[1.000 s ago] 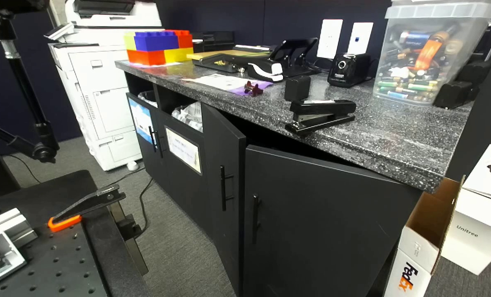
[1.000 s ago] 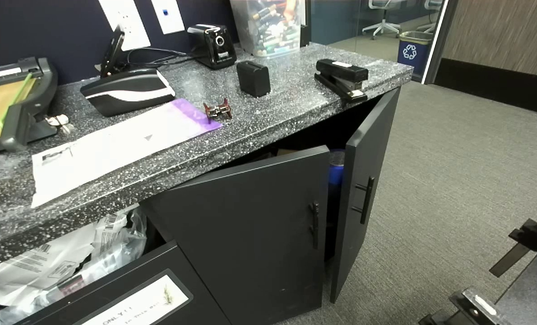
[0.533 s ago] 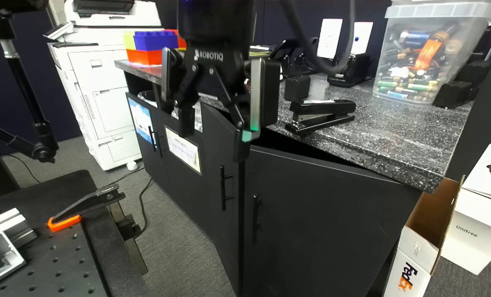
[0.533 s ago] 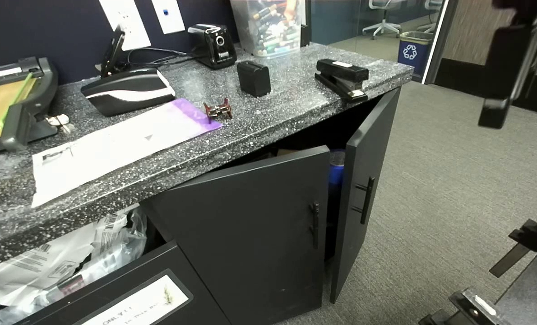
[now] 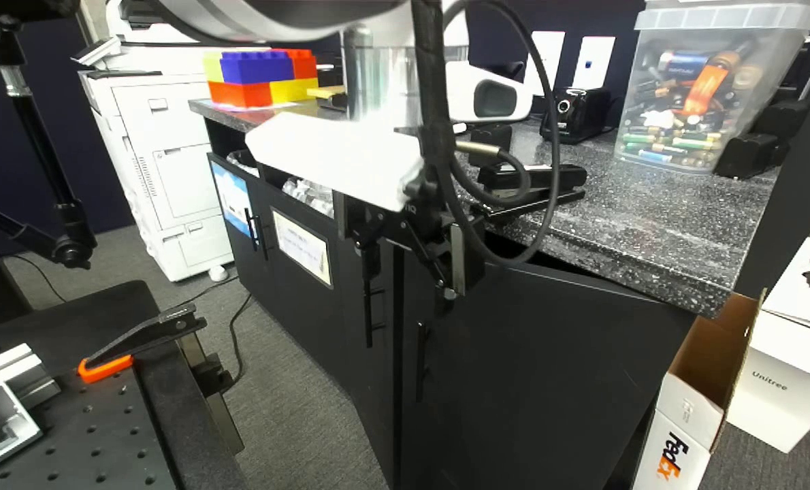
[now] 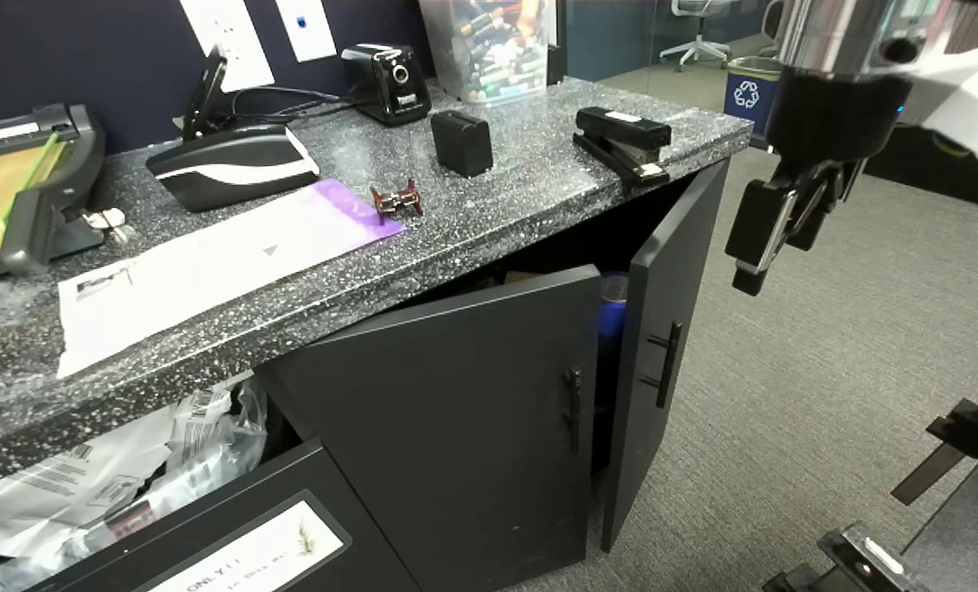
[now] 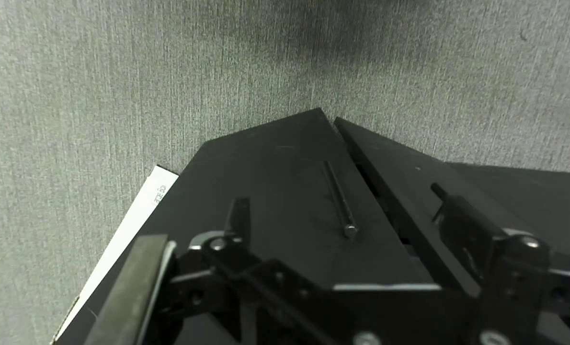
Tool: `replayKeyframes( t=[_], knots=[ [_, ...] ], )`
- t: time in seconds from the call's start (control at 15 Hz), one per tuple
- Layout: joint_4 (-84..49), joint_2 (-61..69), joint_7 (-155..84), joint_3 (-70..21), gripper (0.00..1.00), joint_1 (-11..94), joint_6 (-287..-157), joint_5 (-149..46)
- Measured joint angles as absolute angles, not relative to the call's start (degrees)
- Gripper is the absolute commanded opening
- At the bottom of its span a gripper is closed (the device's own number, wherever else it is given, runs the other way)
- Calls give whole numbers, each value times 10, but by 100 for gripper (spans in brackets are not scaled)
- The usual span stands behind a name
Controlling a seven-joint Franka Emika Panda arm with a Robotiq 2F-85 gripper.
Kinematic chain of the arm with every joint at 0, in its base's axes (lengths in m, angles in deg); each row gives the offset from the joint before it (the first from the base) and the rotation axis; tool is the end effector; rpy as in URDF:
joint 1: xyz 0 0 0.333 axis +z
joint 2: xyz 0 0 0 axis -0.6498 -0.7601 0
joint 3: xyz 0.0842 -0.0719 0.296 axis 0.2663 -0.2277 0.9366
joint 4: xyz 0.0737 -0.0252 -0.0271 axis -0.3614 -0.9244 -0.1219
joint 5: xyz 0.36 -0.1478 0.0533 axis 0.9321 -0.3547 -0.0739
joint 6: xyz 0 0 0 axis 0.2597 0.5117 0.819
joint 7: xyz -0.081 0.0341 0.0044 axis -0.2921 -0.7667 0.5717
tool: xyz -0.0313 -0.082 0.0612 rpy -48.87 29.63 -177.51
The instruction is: Close the right door of the bottom cabinet.
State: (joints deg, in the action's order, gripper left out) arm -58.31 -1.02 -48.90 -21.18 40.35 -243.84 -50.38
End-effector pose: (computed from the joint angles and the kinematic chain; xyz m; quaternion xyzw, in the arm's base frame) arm 0.5216 -0.0077 0.1797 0.9965 0.0823 0.0121 0.0115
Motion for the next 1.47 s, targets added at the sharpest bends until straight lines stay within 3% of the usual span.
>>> replayKeyframes(
  t=[0.6,1.13,1.47],
  knots=[
    [-452,-185,-487,-217,100,393,-2589,-508],
    [-361,-324,-475,-181,100,385,-2826,-505],
    [-373,-308,-432,-177,100,386,-2806,-500]
  ],
)
